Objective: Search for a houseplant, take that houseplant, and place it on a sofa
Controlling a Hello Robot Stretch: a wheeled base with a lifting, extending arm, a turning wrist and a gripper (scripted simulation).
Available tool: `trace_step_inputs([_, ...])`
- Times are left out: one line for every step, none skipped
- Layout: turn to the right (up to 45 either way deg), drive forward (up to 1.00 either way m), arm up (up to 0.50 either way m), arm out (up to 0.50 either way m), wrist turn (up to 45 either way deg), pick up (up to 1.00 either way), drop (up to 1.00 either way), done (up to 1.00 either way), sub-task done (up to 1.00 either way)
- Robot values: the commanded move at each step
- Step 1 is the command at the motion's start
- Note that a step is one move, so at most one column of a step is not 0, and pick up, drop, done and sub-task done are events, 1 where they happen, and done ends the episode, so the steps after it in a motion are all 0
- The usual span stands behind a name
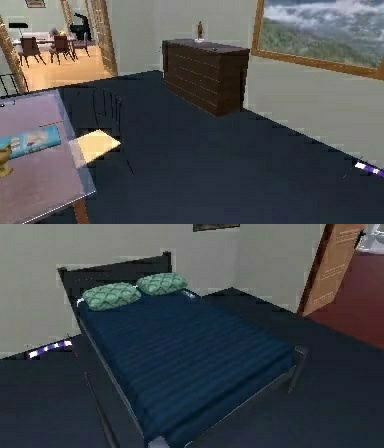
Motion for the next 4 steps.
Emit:
trace_step_inputs([0.0, 1.00, 0.00, 0.00, 0.0, 0.00, 0.00, 0.00, 0.00])
trace_step_inputs([0.0, 0.75, 0.00, 0.00, 0.0, 0.00, 0.00, 0.00, 0.00])
trace_step_inputs([-33.0, 0.00, 0.00, 0.00, 0.0, 0.00, 0.00, 0.00, 0.00])
trace_step_inputs([0.0, 0.75, 0.00, 0.00, 0.0, 0.00, 0.00, 0.00, 0.00])
